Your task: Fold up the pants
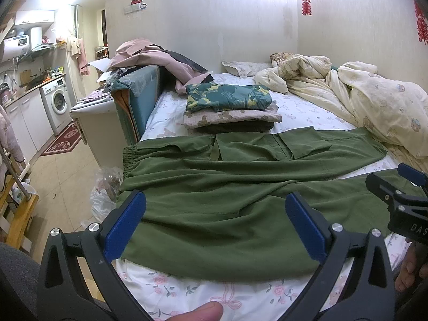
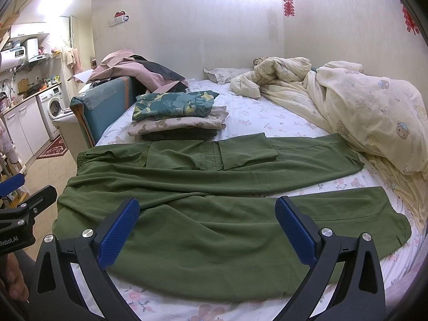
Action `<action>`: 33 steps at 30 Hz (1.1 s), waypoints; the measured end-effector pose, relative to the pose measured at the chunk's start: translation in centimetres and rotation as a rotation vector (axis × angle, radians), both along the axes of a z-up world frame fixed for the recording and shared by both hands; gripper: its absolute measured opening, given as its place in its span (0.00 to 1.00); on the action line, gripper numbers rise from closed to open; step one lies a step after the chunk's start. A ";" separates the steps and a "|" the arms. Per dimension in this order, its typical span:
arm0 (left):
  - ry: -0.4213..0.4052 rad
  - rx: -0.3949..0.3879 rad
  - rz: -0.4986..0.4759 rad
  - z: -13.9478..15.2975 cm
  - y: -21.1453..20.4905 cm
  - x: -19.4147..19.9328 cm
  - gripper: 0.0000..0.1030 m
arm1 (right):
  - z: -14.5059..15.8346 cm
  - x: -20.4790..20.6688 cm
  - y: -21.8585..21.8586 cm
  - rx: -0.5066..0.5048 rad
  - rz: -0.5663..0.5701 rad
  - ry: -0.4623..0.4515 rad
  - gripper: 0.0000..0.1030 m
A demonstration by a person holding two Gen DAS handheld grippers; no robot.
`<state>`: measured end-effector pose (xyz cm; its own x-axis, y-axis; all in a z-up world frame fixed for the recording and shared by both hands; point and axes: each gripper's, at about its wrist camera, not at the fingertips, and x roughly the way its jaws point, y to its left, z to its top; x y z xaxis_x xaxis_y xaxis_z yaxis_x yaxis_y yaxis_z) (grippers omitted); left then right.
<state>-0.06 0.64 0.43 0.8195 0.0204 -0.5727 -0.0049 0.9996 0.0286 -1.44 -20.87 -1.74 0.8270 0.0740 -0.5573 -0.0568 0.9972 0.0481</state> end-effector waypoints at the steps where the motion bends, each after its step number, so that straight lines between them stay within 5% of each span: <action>1: 0.000 0.000 0.000 0.0 0.0 0.0 1.00 | 0.0 0.0 0.0 0.000 0.000 0.000 1.00; 23: 0.031 0.001 0.045 -0.2 1.3 0.8 1.00 | -0.1 0.2 -0.1 0.016 0.004 0.006 1.00; 28: 0.101 -0.046 0.244 -1.3 8.5 3.1 1.00 | 0.3 -0.1 -0.8 -0.001 -0.024 -0.014 1.00; 33: 0.233 -0.204 0.518 -5.3 18.6 4.3 1.00 | 0.4 0.1 -2.3 0.088 -0.048 0.021 1.00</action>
<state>4.22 19.21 -4.87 0.5844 0.2544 -0.7705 -0.5094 0.8542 -0.1043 -1.31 -23.14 -1.35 0.8188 0.0839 -0.5679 -0.0069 0.9906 0.1364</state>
